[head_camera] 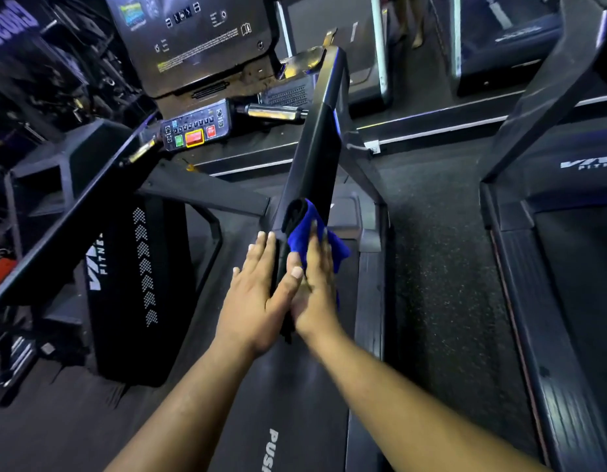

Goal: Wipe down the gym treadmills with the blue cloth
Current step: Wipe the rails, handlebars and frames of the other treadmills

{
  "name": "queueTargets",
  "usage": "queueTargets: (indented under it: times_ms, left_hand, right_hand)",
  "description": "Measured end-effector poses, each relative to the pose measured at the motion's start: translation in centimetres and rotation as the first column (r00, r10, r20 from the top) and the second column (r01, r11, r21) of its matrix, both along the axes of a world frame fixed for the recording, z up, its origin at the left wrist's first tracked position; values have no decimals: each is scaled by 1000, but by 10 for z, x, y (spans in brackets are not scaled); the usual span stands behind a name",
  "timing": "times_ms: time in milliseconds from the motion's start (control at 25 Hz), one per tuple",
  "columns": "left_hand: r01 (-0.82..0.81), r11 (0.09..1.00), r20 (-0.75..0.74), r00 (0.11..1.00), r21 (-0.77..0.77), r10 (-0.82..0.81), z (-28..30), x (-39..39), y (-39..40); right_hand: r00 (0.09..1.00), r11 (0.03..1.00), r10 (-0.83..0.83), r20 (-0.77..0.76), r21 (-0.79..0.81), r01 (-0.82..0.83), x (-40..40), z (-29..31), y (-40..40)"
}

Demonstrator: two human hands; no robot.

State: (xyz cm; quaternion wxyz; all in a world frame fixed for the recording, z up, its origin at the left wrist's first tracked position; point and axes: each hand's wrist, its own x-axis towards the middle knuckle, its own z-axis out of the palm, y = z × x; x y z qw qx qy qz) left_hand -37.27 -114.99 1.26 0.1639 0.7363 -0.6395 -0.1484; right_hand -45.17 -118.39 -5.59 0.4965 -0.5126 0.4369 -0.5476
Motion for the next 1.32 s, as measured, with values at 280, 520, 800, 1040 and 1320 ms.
queueTargets:
  times_ms: [280, 520, 800, 1040, 1320]
  left_hand:
    - [-48, 994, 137, 990, 99, 34, 11, -6, -5]
    - [-82, 983, 148, 987, 162, 58, 18, -10, -14]
    - [-116, 979, 278, 958, 166, 67, 20, -25, -34]
    - [-118, 979, 249, 966, 168, 74, 19, -22, -42]
    - [-110, 984, 216, 973, 143, 77, 18, -23, -38]
  right_hand:
    - [957, 975, 96, -275, -166, -146, -17, 16, -106]
    - [852, 907, 102, -513, -305, -292, -24, 18, -124]
    - [880, 935, 93, -466, -262, -237, -23, 22, -120]
    - [707, 894, 103, -700, -246, -374, -25, 39, -192]
    - [760, 870, 143, -634, -285, -402, -30, 28, -127]
